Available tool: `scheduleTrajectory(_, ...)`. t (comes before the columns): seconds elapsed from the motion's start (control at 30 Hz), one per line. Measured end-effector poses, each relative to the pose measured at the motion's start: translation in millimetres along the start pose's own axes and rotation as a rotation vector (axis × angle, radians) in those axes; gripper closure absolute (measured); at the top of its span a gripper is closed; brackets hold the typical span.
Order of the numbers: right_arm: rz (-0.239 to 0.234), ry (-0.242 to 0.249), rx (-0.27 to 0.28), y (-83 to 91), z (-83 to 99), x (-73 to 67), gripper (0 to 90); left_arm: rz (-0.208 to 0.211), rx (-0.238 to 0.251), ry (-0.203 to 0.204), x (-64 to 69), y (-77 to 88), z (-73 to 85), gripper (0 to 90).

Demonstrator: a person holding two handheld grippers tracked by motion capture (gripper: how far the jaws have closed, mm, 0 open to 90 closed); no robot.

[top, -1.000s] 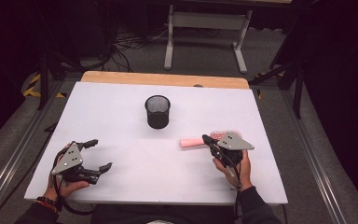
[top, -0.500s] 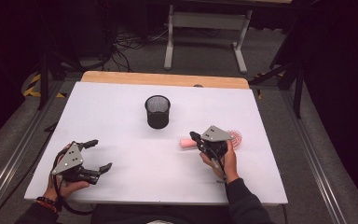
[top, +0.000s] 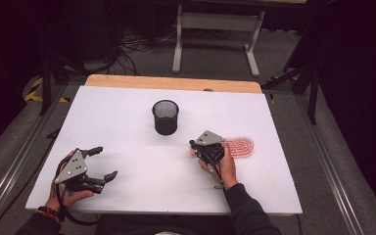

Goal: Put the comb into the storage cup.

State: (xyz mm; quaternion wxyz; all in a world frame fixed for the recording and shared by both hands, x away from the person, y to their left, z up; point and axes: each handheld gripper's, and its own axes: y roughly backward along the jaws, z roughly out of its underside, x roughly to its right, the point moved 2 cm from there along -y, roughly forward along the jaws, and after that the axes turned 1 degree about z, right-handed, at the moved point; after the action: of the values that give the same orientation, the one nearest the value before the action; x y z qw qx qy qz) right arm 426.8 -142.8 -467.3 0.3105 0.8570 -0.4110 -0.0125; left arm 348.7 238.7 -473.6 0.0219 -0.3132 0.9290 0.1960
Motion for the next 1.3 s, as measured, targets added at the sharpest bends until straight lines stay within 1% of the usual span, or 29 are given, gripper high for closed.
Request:
scheduleTrajectory(0.13,0.009,0.001,-0.007,-5.2,-0.8,1.3,90.0,0.004,0.001,0.000,0.5,-0.6,-0.1,7.6)
scheduleTrajectory(0.3,0.017,-0.011,-0.020,-10.5,-0.3,3.1,90.0,0.010,-0.001,0.001,1.1,-1.8,0.2,7.7)
scheduleTrajectory(0.53,-0.005,-0.016,-0.025,-10.2,0.3,3.9,90.0,0.012,-0.004,0.000,1.1,-2.1,0.6,7.7)
scheduleTrajectory(0.67,-0.027,-0.018,-0.040,-11.5,1.0,2.5,90.0,0.012,-0.009,-0.002,0.8,-2.3,0.9,7.7)
scheduleTrajectory(0.77,-0.035,0.004,-0.065,-12.6,1.6,-0.1,90.0,0.009,-0.009,-0.001,0.6,-1.9,1.3,7.7)
scheduleTrajectory(0.8,-0.035,0.004,-0.065,-12.6,1.6,-0.1,90.0,0.009,-0.009,-0.001,0.6,-1.9,1.3,7.7)
scheduleTrajectory(0.83,-0.044,0.019,-0.087,-12.6,2.4,-2.4,90.0,0.008,-0.010,-0.002,0.3,-1.7,1.4,7.7)
scheduleTrajectory(0.97,-0.045,0.024,-0.090,-10.6,2.5,-3.0,90.0,0.006,-0.009,-0.002,0.0,-1.2,1.3,7.7)
scheduleTrajectory(1.07,-0.035,0.014,-0.095,-10.5,3.6,-0.2,90.0,0.007,-0.010,-0.001,0.1,-1.6,1.4,7.7)
scheduleTrajectory(1.1,-0.041,0.010,-0.093,-10.9,3.8,1.2,90.0,0.008,-0.011,-0.001,0.1,-2.0,1.5,7.7)
scheduleTrajectory(1.17,-0.035,0.022,-0.093,-11.6,3.3,3.7,90.0,0.011,-0.012,0.001,0.0,-3.0,1.6,7.8)
scheduleTrajectory(1.23,-0.024,0.013,-0.086,-12.3,2.4,6.9,90.0,0.013,-0.014,0.004,-0.1,-3.9,1.9,7.8)
scheduleTrajectory(1.3,-0.026,0.009,-0.081,-12.2,1.6,9.1,90.0,0.014,-0.017,0.002,0.0,-4.2,2.0,7.9)
